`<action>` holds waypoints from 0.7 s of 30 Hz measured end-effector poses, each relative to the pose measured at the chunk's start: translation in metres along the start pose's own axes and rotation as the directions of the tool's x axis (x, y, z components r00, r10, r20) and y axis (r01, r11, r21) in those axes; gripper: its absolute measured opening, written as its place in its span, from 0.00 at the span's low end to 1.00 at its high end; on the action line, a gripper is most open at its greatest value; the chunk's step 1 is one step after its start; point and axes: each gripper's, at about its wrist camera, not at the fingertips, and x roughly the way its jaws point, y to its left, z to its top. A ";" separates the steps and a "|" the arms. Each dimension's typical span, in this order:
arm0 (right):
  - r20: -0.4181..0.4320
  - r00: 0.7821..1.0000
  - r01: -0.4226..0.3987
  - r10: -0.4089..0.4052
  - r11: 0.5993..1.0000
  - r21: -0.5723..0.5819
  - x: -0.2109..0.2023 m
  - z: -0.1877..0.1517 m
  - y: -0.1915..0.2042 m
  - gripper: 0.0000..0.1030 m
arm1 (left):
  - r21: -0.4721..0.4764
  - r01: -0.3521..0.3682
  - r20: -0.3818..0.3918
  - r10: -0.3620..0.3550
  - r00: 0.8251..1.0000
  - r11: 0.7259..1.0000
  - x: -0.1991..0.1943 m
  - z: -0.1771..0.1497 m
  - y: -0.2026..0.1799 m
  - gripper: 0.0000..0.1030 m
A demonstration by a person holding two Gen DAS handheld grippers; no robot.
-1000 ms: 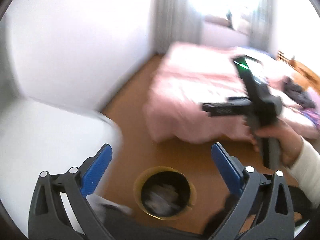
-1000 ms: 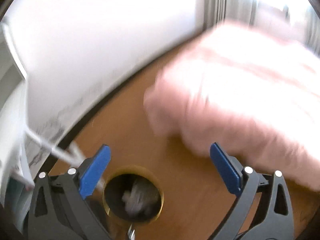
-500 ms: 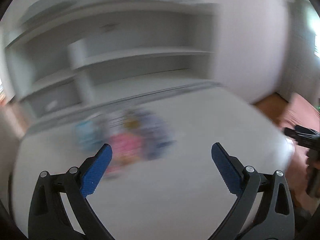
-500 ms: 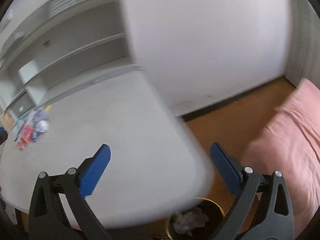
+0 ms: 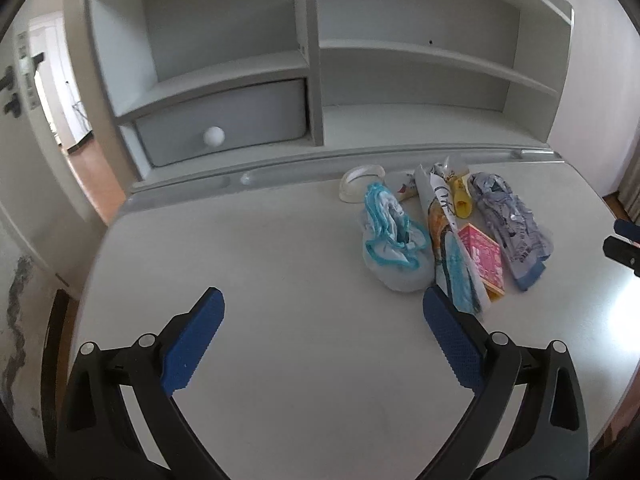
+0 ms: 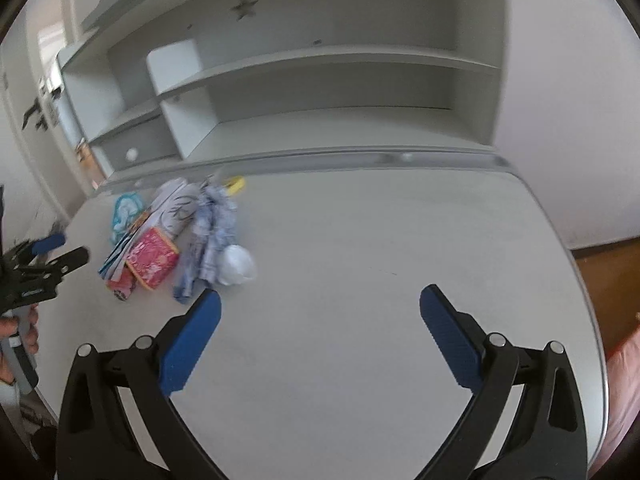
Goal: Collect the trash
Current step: 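Return both grippers to the desk toward the remaining trash, then grasp the blue-trimmed bag with the left gripper while the right grasps the crumpled blue-white wrapper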
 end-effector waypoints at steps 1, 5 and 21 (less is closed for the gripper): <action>-0.015 1.000 -0.002 0.002 1.000 -0.016 0.007 0.003 0.007 0.94 | 0.004 0.007 -0.004 -0.007 1.000 1.000 0.003 0.002 -0.004 0.94; -0.056 0.998 -0.028 0.025 0.998 -0.057 0.023 0.011 0.021 0.93 | 0.022 0.039 -0.019 -0.039 0.999 0.999 0.016 0.009 -0.013 0.94; -0.151 0.988 -0.053 0.025 0.982 -0.184 0.111 0.050 0.074 0.93 | 0.038 0.126 -0.118 -0.120 0.986 0.991 0.075 0.034 -0.023 0.94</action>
